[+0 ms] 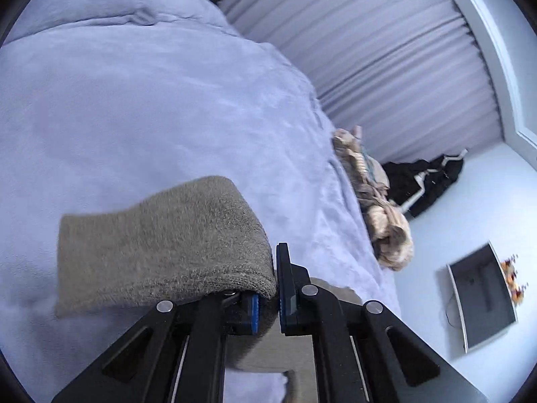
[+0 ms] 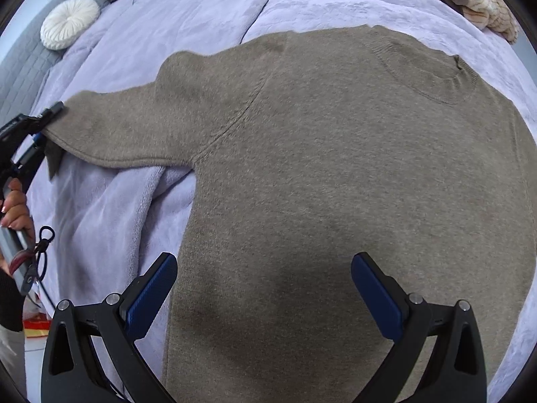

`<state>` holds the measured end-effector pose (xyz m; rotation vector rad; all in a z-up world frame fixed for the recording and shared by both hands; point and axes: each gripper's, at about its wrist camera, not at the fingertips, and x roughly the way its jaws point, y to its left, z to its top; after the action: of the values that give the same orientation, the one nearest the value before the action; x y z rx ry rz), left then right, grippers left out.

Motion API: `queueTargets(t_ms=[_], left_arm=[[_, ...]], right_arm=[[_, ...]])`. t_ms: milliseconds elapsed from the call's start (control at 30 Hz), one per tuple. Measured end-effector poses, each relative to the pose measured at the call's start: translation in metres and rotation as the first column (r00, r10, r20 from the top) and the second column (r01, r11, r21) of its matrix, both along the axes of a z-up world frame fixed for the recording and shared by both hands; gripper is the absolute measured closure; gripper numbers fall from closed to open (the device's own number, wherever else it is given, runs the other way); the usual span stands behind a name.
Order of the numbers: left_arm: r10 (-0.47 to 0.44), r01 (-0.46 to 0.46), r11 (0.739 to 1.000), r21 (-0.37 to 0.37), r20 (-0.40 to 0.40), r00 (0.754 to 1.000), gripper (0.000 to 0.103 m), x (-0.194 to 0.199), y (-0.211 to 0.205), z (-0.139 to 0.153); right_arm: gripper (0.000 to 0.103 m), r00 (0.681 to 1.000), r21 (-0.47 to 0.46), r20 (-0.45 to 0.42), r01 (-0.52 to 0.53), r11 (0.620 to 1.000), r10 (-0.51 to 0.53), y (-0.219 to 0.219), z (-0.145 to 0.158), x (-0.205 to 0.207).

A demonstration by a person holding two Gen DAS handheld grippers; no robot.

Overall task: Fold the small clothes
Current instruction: 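Fold the held sleeve across the sweater back with the left tool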

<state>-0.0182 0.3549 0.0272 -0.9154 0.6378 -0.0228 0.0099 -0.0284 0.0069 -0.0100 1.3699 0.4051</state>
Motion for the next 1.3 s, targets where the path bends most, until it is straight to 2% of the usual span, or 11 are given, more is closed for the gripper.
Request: queueTargets(t_ms=[100, 300, 500, 600, 633, 667, 733, 900, 1100, 1200, 1300], left_arm=[[-0.125, 0.123, 0.992, 0.027, 0.079, 0.989, 0.094, 0.021, -0.043, 0.032], [-0.399, 0.394, 0.917, 0.063, 0.135, 0.907, 0.094, 0.069, -0.166, 0.066], [-0.592, 0.592, 0.797, 0.119, -0.041, 0.805, 0.094, 0.101, -0.293, 0.027], [-0.604, 0.628, 0.762, 0.158, -0.176, 0.777, 0.094, 0.092, -0.322, -0.007], [-0.605, 0.638, 0.752, 0.166, -0.21, 0.768, 0.091, 0.086, -0.326, -0.019], [-0.598, 0.644, 0.744, 0.18, -0.253, 0.761, 0.074, 0.079, -0.33, -0.029], [-0.551, 0.626, 0.747, 0.225, -0.317, 0.772, 0.034, 0.073, -0.335, -0.039], [-0.505, 0.59, 0.751, 0.297, -0.317, 0.803, 0.031, 0.068, -0.31, -0.016], [-0.303, 0.421, 0.793, 0.441, -0.313, 0.9, 0.024, 0.068, -0.225, 0.015], [-0.215, 0.405, 0.816, 0.413, -0.434, 0.875, 0.024, 0.089, -0.185, -0.014], [-0.203, 0.408, 0.85, 0.334, -0.507, 0.838, 0.024, 0.105, -0.163, -0.048]], right_arm=[[0.0, 0.999, 0.02, 0.024, 0.045, 0.999, -0.045, -0.016, 0.004, 0.012], [0.0, 0.982, 0.045, 0.061, 0.174, 0.984, -0.176, -0.08, 0.015, 0.021], [0.0, 0.942, 0.038, 0.033, 0.332, 0.942, -0.333, -0.164, 0.006, 0.018], [0.0, 0.918, 0.025, -0.013, 0.398, 0.917, -0.397, -0.199, -0.006, 0.016], [0.0, 0.908, 0.024, -0.028, 0.419, 0.908, -0.418, -0.209, -0.011, 0.014], [0.0, 0.902, 0.023, -0.037, 0.431, 0.902, -0.43, -0.215, -0.014, 0.012], [0.0, 0.891, 0.019, -0.05, 0.452, 0.892, -0.451, -0.229, -0.018, 0.01], [0.0, 0.898, 0.016, -0.033, 0.439, 0.899, -0.438, -0.234, -0.016, 0.015], [0.0, 0.968, -0.005, 0.156, 0.202, 0.979, -0.199, -0.168, 0.02, 0.04], [0.0, 0.969, -0.074, 0.247, 0.021, 0.997, -0.002, -0.113, 0.027, 0.053], [0.0, 0.931, -0.228, 0.296, -0.146, 0.963, 0.212, -0.061, 0.013, 0.059]])
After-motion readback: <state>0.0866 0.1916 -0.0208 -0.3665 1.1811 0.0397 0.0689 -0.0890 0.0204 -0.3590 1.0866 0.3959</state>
